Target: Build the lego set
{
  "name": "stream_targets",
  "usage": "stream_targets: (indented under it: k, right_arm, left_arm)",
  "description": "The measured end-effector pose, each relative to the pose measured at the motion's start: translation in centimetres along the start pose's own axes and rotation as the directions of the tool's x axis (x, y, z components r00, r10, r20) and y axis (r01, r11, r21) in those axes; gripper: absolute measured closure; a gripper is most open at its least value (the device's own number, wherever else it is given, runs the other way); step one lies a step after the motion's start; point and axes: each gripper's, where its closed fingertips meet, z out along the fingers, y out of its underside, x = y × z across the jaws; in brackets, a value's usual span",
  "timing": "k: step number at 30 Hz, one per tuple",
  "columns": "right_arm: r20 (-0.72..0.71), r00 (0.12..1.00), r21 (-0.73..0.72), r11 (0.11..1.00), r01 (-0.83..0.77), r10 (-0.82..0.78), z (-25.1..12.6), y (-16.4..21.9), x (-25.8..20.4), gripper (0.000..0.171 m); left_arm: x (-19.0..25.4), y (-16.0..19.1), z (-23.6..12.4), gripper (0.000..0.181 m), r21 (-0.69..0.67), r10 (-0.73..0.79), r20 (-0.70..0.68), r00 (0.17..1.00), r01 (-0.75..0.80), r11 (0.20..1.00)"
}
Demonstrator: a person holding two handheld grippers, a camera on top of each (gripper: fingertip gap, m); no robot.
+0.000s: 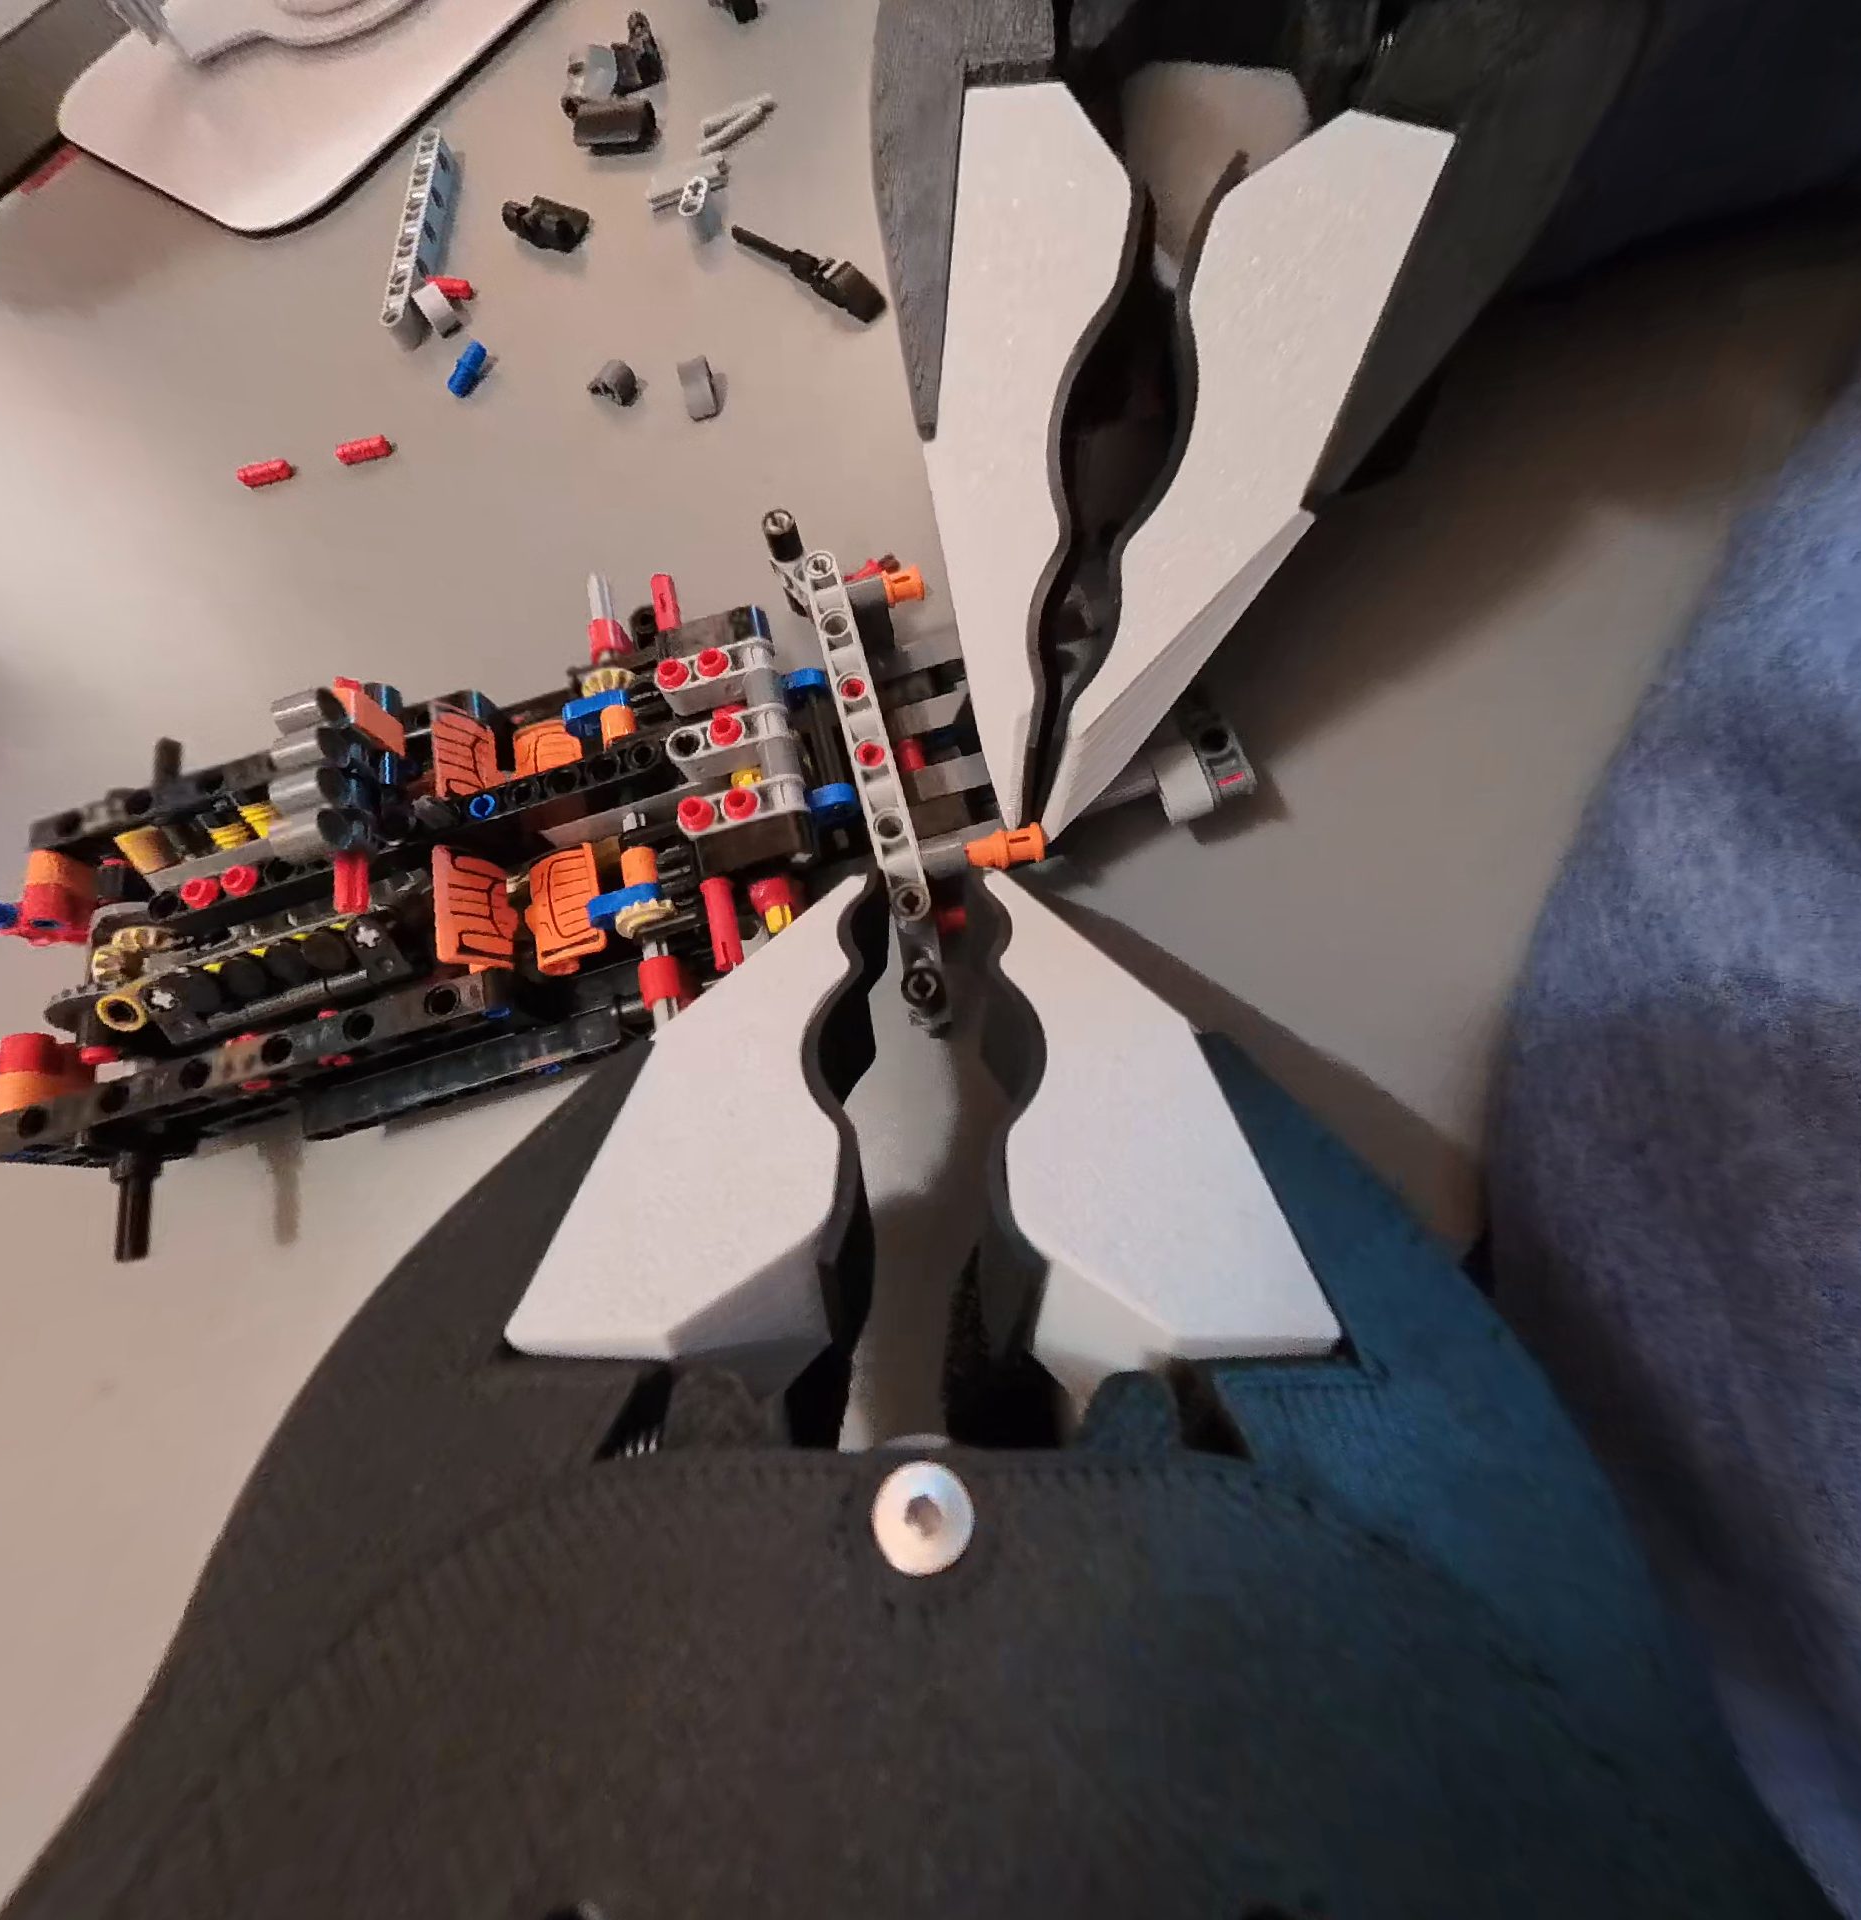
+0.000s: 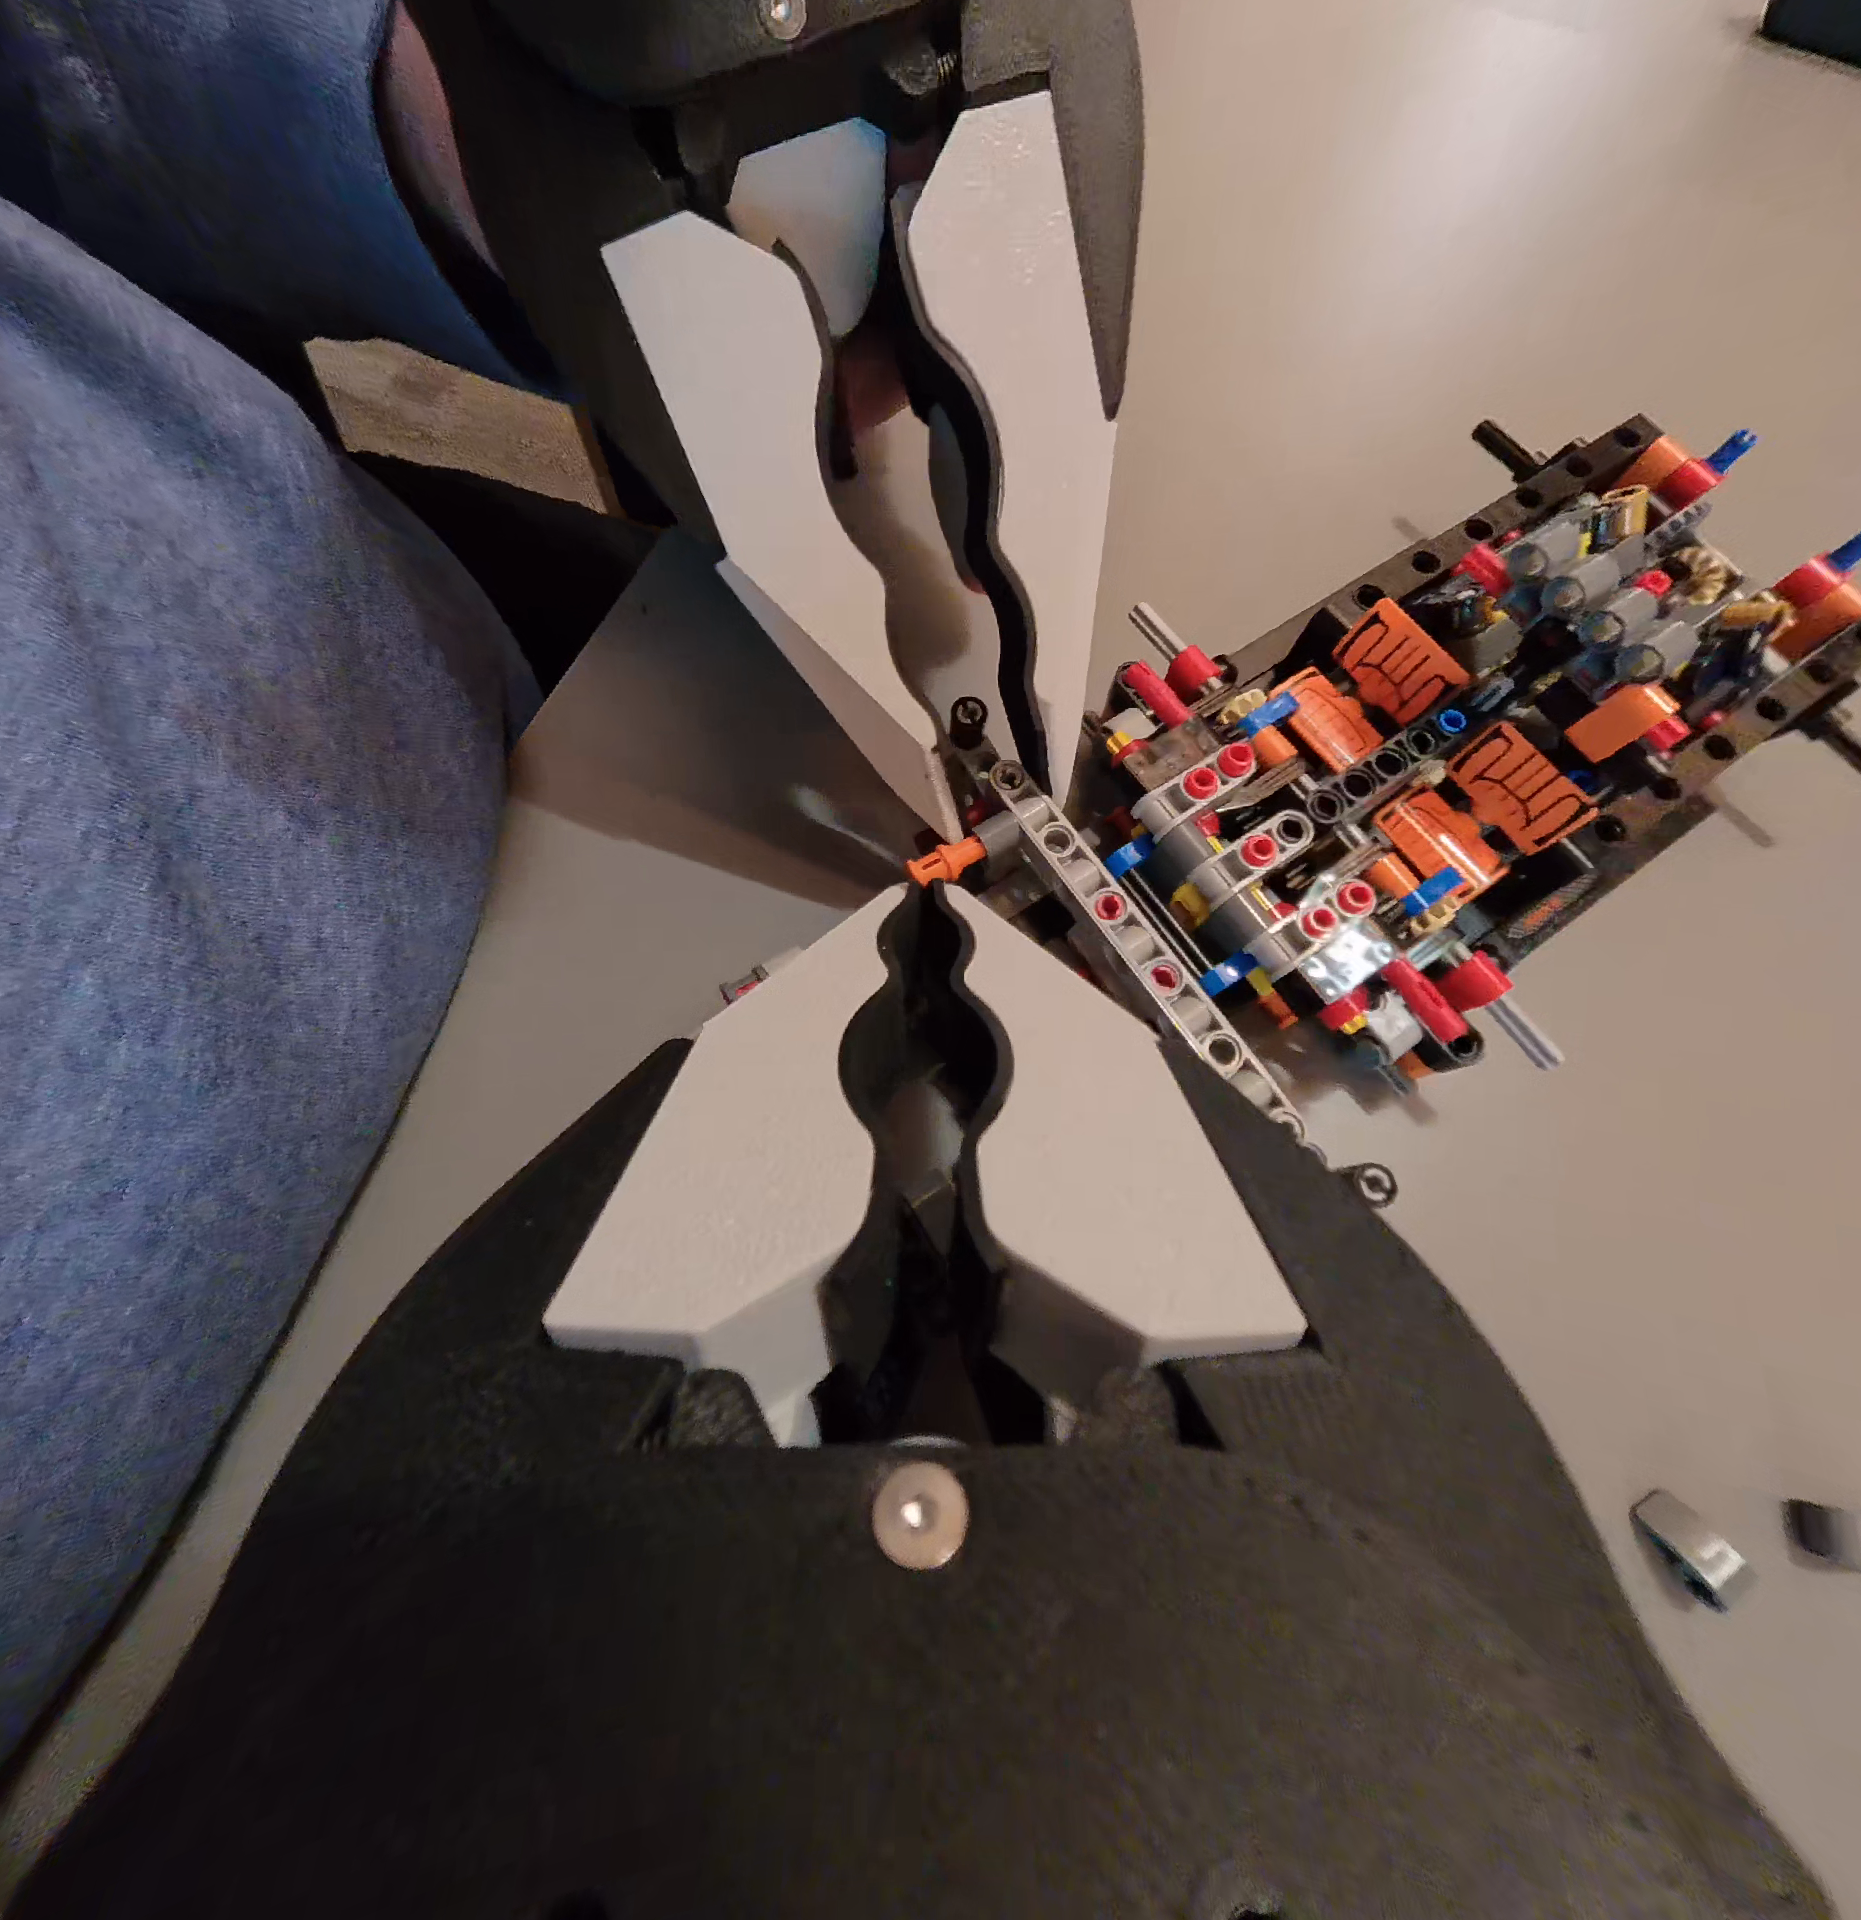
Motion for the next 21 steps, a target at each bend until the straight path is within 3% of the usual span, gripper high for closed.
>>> stream_targets:
  k: [13,21]
  right_arm:
    - [0.004,0.999,-0.014,0.999,-0.046,0.046,0.22,0.07,0.53,0.171]
    - [-0.047,0.999,-0.02,1.0,0.008,-0.009,0.12,0.15,0.63,0.171]
  left_arm:
    - [-0.47,0.06,0.26,0.169,0.021,-0.025,0.026,0.999,0.025,0.999]
    - [-0.51,0.23,0.18,0.168,0.035,-0.023,-0.003,1.0,0.023,0.999]
